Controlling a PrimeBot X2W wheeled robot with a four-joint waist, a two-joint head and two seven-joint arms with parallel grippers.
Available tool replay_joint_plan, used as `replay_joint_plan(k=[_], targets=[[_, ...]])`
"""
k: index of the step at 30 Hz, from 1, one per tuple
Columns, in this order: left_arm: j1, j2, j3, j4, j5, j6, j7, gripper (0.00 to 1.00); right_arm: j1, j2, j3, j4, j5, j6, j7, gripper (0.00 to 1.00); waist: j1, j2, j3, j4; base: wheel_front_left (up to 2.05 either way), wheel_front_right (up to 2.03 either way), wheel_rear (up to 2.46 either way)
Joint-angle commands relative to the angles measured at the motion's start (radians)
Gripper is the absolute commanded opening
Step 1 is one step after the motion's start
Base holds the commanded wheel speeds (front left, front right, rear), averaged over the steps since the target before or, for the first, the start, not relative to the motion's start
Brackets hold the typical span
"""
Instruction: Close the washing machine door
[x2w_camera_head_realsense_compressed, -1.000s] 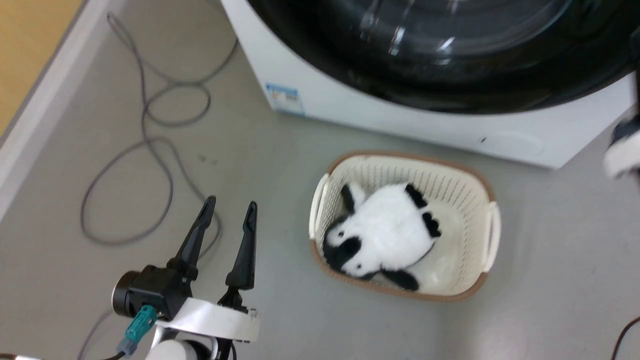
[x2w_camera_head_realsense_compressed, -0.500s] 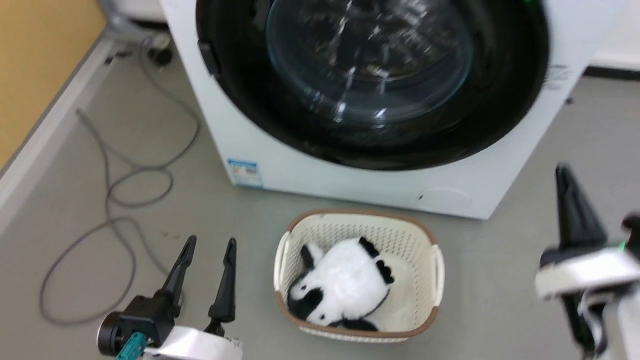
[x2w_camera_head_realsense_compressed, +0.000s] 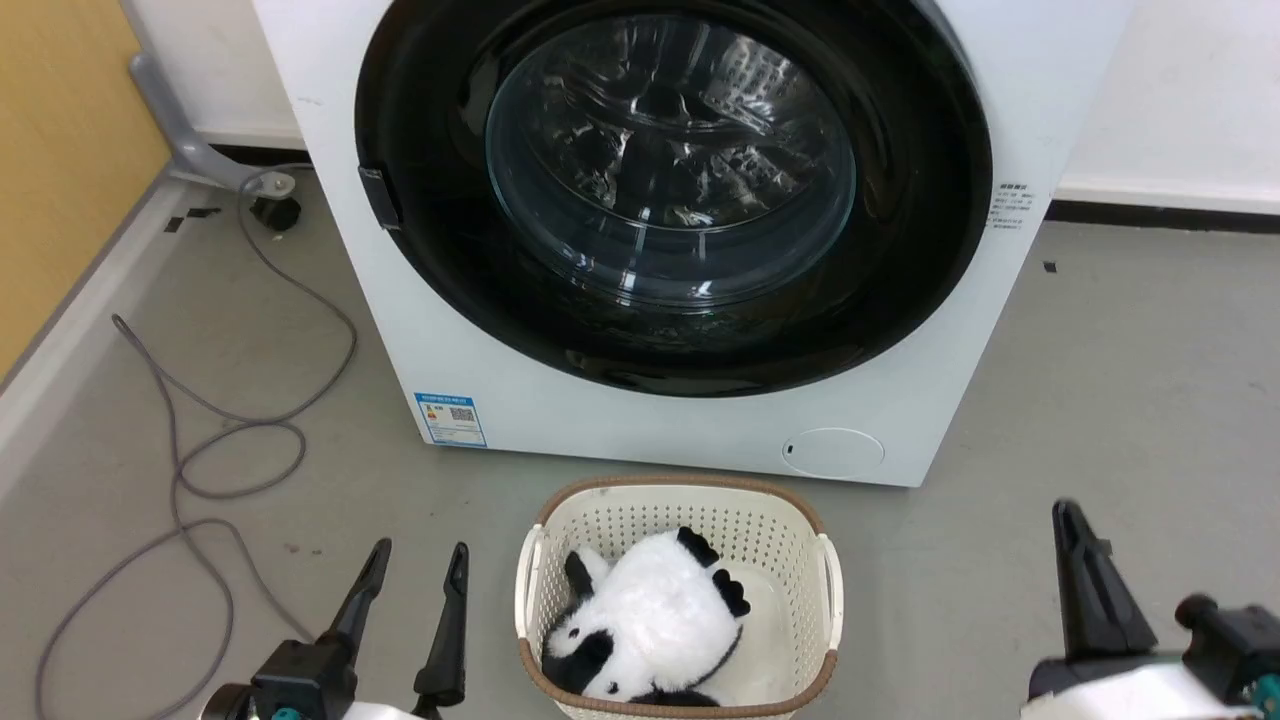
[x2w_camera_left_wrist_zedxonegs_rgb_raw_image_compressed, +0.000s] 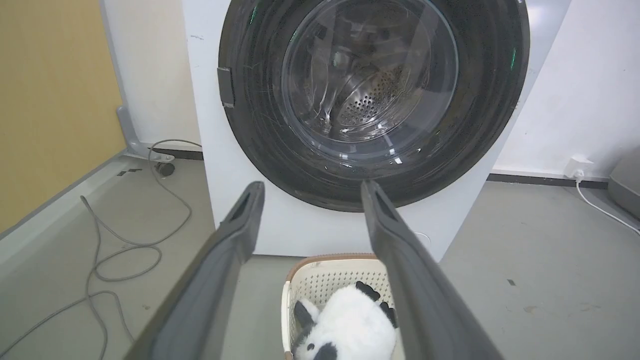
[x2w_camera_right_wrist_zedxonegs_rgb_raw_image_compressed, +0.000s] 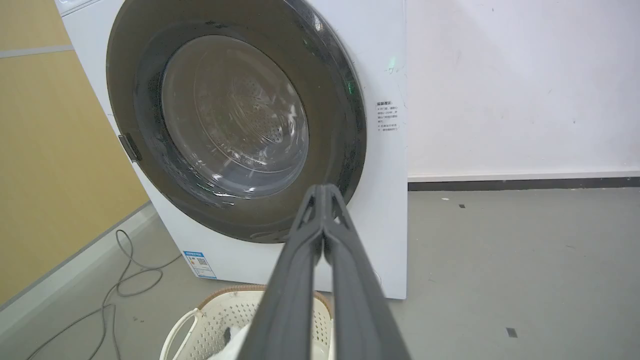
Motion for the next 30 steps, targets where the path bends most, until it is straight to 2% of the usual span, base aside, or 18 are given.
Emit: replay_joint_plan(k=[1, 2, 11, 12, 30], targets=[[0.013, 0.001, 0.001, 0.006, 0.006, -0.004, -0.004, 1.0, 0.025, 0.006, -0.004, -0.002, -0.007, -0.001, -0.004, 0.24, 0.0001, 0.0, -0.005, -0.001, 0.0, 0.0, 0.0], [0.016, 0.001, 0.0, 0.011, 0.009, -0.004, -0.004, 1.0, 0.033, 0.008, -0.008, -0.002, -0.018, -0.001, -0.004, 0.98, 0.0001, 0.0, -0.007, -0.001, 0.0, 0.0, 0.0], [0.021, 0.001, -0.004, 0.038, 0.003, -0.004, -0.004, 1.0, 0.061, 0.014, -0.008, -0.002, -0.04, -0.001, -0.004, 1.0, 0.0001, 0.0, -0.018, 0.002, 0.0, 0.0, 0.0], [0.014, 0.0, -0.006, 0.038, 0.004, 0.0, 0.0, 0.0, 0.05, 0.009, -0.007, 0.002, -0.034, 0.0, 0.0, 0.0, 0.0001, 0.0, -0.018, 0.002, 0.0, 0.0, 0.0], [0.003, 0.0, -0.001, 0.017, 0.022, 0.018, 0.038, 0.0, 0.04, 0.01, 0.003, -0.014, -0.059, 0.0, 0.037, 0.0, 0.0001, 0.0, -0.019, -0.014, 0.0, 0.0, 0.0]])
